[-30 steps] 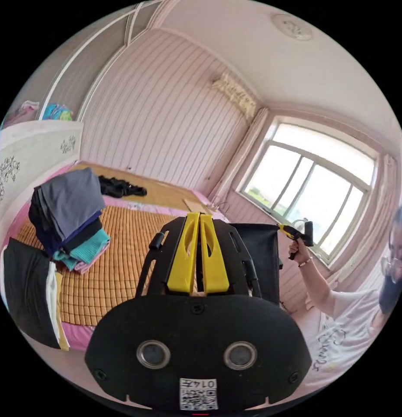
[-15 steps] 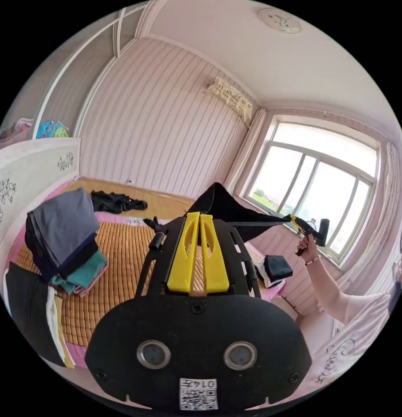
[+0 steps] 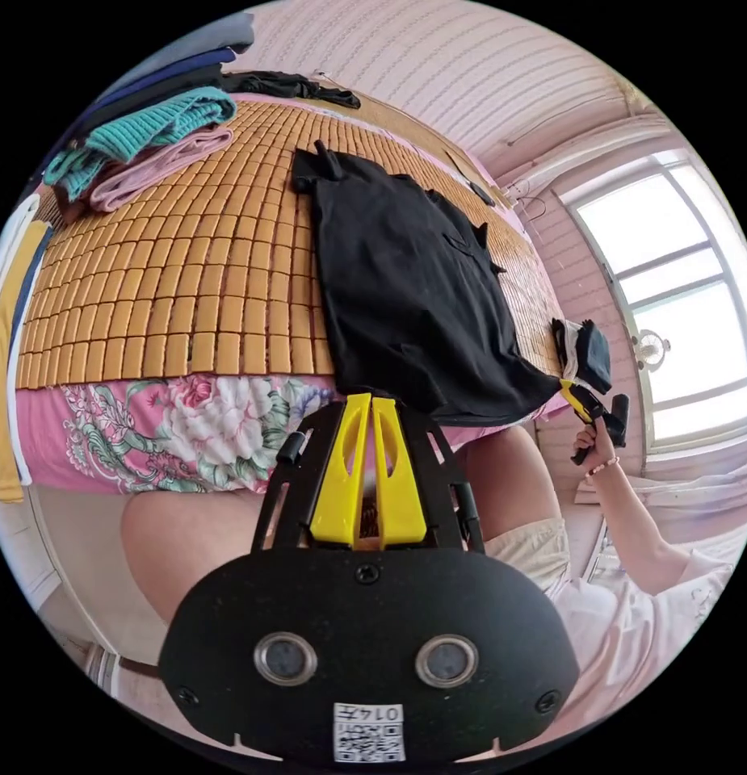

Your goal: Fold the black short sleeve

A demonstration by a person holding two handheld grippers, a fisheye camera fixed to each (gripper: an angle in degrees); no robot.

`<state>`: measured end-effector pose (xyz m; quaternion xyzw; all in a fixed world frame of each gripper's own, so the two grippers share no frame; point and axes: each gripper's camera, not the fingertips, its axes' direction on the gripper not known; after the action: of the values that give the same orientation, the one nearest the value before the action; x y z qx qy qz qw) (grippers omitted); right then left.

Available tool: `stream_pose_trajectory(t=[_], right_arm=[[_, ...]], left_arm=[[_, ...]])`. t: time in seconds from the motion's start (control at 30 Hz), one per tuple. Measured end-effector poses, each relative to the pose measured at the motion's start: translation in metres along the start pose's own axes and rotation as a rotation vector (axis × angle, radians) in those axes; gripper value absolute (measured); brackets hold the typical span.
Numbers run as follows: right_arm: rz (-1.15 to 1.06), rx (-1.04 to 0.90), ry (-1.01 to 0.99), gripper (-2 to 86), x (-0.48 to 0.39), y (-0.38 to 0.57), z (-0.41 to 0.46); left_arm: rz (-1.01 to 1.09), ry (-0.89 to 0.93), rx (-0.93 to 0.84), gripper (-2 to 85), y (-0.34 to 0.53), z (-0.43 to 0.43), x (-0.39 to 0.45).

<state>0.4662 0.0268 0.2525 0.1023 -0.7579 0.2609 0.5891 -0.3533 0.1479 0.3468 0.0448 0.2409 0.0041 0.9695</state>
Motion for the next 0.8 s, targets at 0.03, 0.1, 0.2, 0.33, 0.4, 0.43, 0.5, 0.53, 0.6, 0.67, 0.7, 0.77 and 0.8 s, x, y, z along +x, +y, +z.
stream_pose_trajectory(t=[0.03, 0.1, 0.2, 0.33, 0.4, 0.43, 0.5, 0.53, 0.6, 0.67, 0.7, 0.77, 0.8], right_arm=[[0.002, -0.008, -0.002, 0.7, 0.003, 0.0, 0.001], [0.011, -0.027, -0.008, 0.7, 0.013, 0.001, 0.004], [0.03, -0.046, -0.013, 0.7, 0.023, 0.005, 0.01], [0.046, -0.1, 0.064, 0.4, 0.035, 0.012, 0.024], [0.066, -0.135, 0.135, 0.3, 0.043, 0.016, 0.034], [0.068, -0.137, 0.154, 0.3, 0.044, 0.017, 0.036], [0.039, -0.134, 0.2, 0.6, 0.041, 0.019, 0.042], [0.023, -0.136, 0.211, 0.9, 0.039, 0.019, 0.044], [-0.062, -0.158, 0.305, 2.2, 0.024, 0.016, 0.057], [-0.147, -0.18, 0.385, 3.9, 0.009, 0.014, 0.071], [-0.191, -0.199, 0.42, 5.4, 0.0, 0.012, 0.081], [-0.235, -0.239, 0.452, 7.4, -0.011, 0.007, 0.097], [-0.253, -0.263, 0.471, 8.0, -0.014, 0.004, 0.108]], left_arm=[[0.009, -0.004, -0.012, -1.0, 0.001, 0.001, -0.002], [0.028, 0.022, -0.018, -1.0, 0.003, 0.001, -0.003], [0.072, 0.055, -0.064, -1.0, 0.006, 0.005, 0.0], [0.091, -0.053, -0.152, -0.9, 0.01, 0.02, 0.003], [0.102, -0.096, -0.156, -0.9, 0.011, 0.025, 0.007], [0.138, -0.11, -0.142, -0.9, 0.011, 0.027, 0.015], [0.211, -0.159, -0.132, -0.7, 0.009, 0.034, 0.033], [0.267, -0.204, -0.13, -0.4, 0.007, 0.042, 0.048], [0.356, -0.271, -0.138, 0.6, 0.003, 0.058, 0.071], [0.408, -0.311, -0.186, 2.0, -0.004, 0.078, 0.089], [0.414, -0.337, -0.204, 2.9, -0.01, 0.091, 0.096], [0.391, -0.37, -0.228, 4.2, -0.018, 0.109, 0.1], [0.365, -0.382, -0.244, 5.0, -0.024, 0.12, 0.1]])
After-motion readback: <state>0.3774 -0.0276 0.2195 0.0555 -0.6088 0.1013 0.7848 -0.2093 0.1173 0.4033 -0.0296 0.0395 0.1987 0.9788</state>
